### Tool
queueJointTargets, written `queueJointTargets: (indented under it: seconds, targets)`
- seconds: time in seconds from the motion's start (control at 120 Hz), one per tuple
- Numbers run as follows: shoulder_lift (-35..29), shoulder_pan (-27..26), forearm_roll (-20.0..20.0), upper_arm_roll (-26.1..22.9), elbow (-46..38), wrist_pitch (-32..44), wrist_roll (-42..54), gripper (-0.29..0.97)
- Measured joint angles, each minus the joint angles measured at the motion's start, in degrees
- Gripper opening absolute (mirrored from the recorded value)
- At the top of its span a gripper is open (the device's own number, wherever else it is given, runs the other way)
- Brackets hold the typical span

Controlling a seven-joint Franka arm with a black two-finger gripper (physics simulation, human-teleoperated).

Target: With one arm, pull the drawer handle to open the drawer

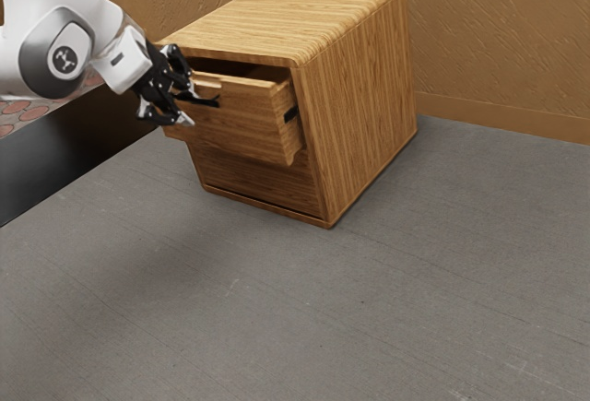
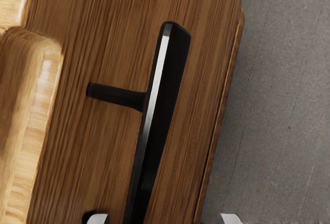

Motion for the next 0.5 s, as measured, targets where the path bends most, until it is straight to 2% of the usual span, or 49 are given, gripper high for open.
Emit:
queueJointTargets:
  seconds: [0.058, 0.167, 0.283, 0.417, 0.5]
  targets:
    - [-0.02, 2.84, 0.05, -2.75, -0.71, -0.34, -0.12, 0.19]
    - [-0.04, 4.6, 0.09, -4.57, -1.24, -0.76, -0.34, 0.19]
    - [-0.03, 12.12, 0.09, -12.48, -3.56, -1.01, -0.53, 0.16]
    - [-0.15, 17.13, 0.13, -17.46, -5.44, -1.16, -0.73, 0.14]
    - [-0.43, 22.23, 0.19, -22.23, -7.17, -1.16, -0.84, 0.12]
